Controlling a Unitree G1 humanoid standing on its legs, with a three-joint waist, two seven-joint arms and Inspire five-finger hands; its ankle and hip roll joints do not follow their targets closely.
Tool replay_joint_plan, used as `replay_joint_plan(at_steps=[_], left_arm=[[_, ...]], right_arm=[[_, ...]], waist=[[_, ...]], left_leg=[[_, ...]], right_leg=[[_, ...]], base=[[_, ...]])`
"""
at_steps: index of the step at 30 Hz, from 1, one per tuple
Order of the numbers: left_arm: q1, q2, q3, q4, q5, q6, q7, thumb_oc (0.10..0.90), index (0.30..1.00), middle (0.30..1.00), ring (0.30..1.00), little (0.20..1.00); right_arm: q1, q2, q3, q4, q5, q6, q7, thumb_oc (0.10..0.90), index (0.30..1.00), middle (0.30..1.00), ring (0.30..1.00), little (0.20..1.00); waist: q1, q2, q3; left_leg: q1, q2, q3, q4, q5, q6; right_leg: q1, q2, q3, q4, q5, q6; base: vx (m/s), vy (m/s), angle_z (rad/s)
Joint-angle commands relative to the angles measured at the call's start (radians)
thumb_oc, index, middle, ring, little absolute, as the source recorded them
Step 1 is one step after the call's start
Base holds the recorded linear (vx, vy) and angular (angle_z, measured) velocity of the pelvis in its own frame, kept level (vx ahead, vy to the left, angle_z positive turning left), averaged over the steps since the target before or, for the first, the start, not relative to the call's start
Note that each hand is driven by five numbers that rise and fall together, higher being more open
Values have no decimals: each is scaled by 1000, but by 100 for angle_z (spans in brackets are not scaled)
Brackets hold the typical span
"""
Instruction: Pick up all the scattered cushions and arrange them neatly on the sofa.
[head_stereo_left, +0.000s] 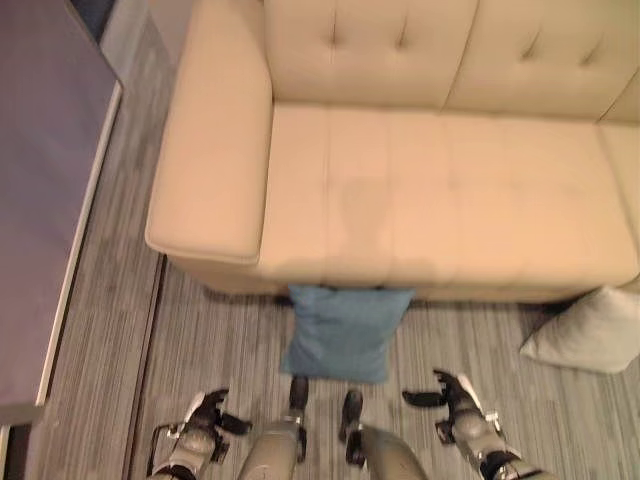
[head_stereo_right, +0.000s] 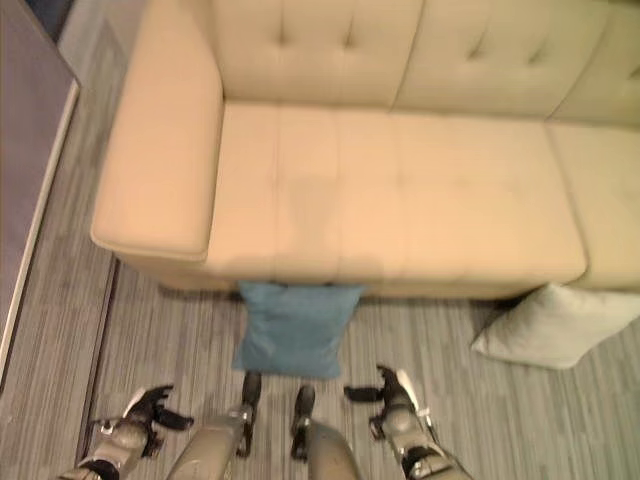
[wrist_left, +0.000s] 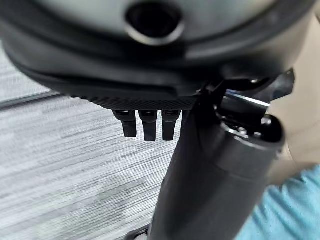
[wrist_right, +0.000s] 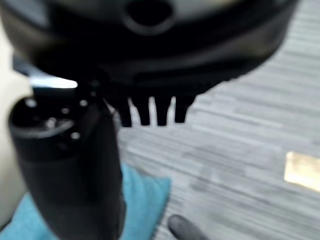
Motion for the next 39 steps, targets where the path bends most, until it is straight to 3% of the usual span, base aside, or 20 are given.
replay_joint_plan(at_steps=[1, 2, 6, 7, 8, 9, 10, 12, 14, 20, 26, 33, 39], left_arm=[[0, 1, 14, -62, -160, -83, 70, 800, 900, 900, 900, 900], [0, 1, 14, -62, -160, -83, 70, 800, 900, 900, 900, 900], [-126, 22, -11, -122, -243, -115, 119, 800, 900, 900, 900, 900], [-128, 22, -10, -121, -244, -115, 119, 800, 900, 900, 900, 900], [-183, 39, -19, -150, -255, -117, 140, 800, 900, 900, 900, 900], [-184, 40, -19, -150, -255, -117, 140, 800, 900, 900, 900, 900], [-232, 49, -28, -174, -257, -116, 159, 800, 900, 900, 900, 900], [-258, 55, -29, -177, -264, -119, 167, 800, 900, 900, 900, 900], [-337, 78, -45, -182, -291, -120, 185, 800, 900, 900, 900, 900], [-416, 109, -55, -200, -329, -124, 210, 800, 900, 900, 900, 900], [-526, 135, -94, -215, -341, -128, 248, 800, 900, 900, 900, 900], [-678, 128, -157, -271, -374, -144, 249, 800, 900, 900, 900, 900], [-752, 100, -198, -325, -405, -171, 248, 800, 900, 900, 900, 900]], right_arm=[[41, -63, -6, -87, 114, -41, -102, 800, 900, 900, 900, 900], [41, -63, -6, -87, 114, -41, -102, 800, 900, 900, 900, 900], [-86, -72, 7, -104, 173, -66, -164, 800, 900, 900, 900, 900], [-88, -72, 7, -103, 173, -67, -164, 800, 900, 900, 900, 900], [-139, -82, 8, -126, 192, -76, -190, 800, 900, 900, 900, 900], [-140, -82, 8, -126, 192, -75, -190, 800, 900, 900, 900, 900], [-194, -92, 7, -138, 208, -87, -218, 800, 900, 900, 900, 900], [-219, -95, 7, -146, 218, -96, -232, 800, 900, 900, 900, 900], [-310, -110, 3, -155, 273, -121, -260, 800, 900, 900, 900, 900], [-402, -145, 22, -188, 324, -144, -276, 800, 900, 900, 900, 900], [-527, -165, 59, -189, 406, -176, -278, 800, 900, 900, 900, 900], [-697, -158, 161, -203, 522, -204, -201, 800, 900, 900, 900, 900], [-785, -83, 262, -250, 536, -211, -157, 800, 900, 900, 900, 900]], waist=[[-13, -18, -62], [-13, -18, -64], [-23, -3, -37], [-23, -3, -42], [-31, 5, -30], [-31, 5, -35], [-36, 13, -30], [-37, 17, -36], [-47, 33, -29], [-52, 46, -13], [-48, 51, 27], [-39, 41, 100], [-36, 33, 101]], left_leg=[[-91, 8, 5, 117, -124, -21], [-94, 8, 5, 118, -125, -21], [-320, 17, 8, 283, -177, -21], [-329, 17, 8, 289, -179, -21], [-441, 19, 6, 378, -195, -14], [-450, 20, 7, 384, -197, -14], [-571, 21, 8, 484, -221, -3], [-642, 21, 7, 540, -236, 3], [-854, 23, 5, 737, -287, 14], [-1047, 42, -17, 956, -367, 34], [-1174, 49, -27, 1112, -432, 43], [-1176, 46, -15, 1126, -437, 27], [-1176, 48, -7, 1120, -428, 20]], right_leg=[[-72, -41, 25, -32, 30, 56], [-75, -41, 25, -31, 30, 56], [-292, -45, 37, 105, -11, 52], [-300, -45, 37, 109, -12, 52], [-413, -45, 49, 198, -32, 44], [-422, -45, 49, 203, -35, 44], [-544, -42, 61, 306, -63, 34], [-616, -44, 66, 368, -80, 28], [-824, -40, 87, 564, -139, 9], [-1018, -54, 110, 777, -223, -18], [-1143, -57, 114, 943, -289, -33], [-1157, -68, 122, 981, -283, -25], [-1161, -67, 125, 983, -266, -19]], base=[[-167, 9, -2], [-190, 7, 4], [-114, -11, 3], [-170, -2, -3], [-95, 13, -5], [-159, 10, -5], [-74, 3, -7], [-38, 1, -12], [51, -4, -17], [106, -12, -8], [104, -21, -5], [29, -41, 3], [5, -11, 1]])
